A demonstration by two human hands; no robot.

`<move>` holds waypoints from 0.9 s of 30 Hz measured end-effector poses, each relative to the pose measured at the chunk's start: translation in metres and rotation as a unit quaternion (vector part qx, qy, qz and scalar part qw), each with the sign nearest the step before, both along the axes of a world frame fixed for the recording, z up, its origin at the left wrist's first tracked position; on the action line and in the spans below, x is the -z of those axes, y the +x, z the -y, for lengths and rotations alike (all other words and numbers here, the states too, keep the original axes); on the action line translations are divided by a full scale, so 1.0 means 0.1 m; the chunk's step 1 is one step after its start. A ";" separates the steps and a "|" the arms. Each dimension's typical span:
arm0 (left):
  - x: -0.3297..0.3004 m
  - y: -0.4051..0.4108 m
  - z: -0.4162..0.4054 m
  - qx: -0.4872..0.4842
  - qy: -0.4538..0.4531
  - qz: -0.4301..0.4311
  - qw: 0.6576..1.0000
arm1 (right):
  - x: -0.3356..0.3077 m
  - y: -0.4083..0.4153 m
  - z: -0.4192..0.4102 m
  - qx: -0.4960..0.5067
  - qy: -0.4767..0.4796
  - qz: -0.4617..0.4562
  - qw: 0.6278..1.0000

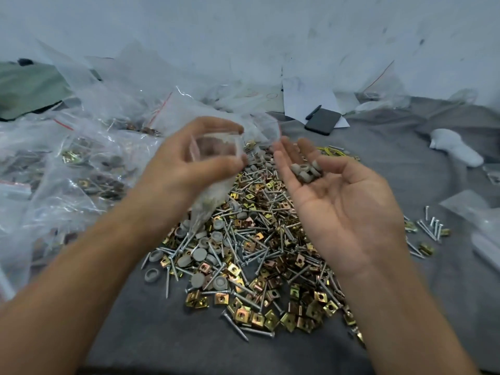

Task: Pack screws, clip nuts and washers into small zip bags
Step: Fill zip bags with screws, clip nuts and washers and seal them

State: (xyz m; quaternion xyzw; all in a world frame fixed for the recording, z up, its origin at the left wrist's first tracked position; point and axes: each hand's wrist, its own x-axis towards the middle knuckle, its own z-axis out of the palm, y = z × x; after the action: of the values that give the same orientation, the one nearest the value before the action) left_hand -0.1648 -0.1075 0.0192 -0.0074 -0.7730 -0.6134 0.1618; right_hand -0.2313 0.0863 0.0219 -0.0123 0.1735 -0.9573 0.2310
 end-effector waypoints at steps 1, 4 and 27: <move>0.03 0.00 -0.07 0.006 -0.049 0.003 0.999 | -0.04 0.00 -0.01 0.022 0.012 -0.017 1.000; 0.13 -0.08 -0.29 0.025 -0.144 0.004 0.989 | -0.13 0.03 -0.01 0.069 0.077 -0.067 0.992; 0.15 -0.23 -0.52 -0.095 -0.098 -0.028 0.990 | -0.19 0.16 0.28 0.084 0.636 -0.504 0.578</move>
State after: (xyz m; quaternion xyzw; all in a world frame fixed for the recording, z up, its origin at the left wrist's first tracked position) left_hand -0.1881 -0.0551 0.0041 0.0333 -0.8216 -0.5163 0.2394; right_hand -0.2154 0.0586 0.0407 -0.3277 0.8268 -0.4565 -0.0262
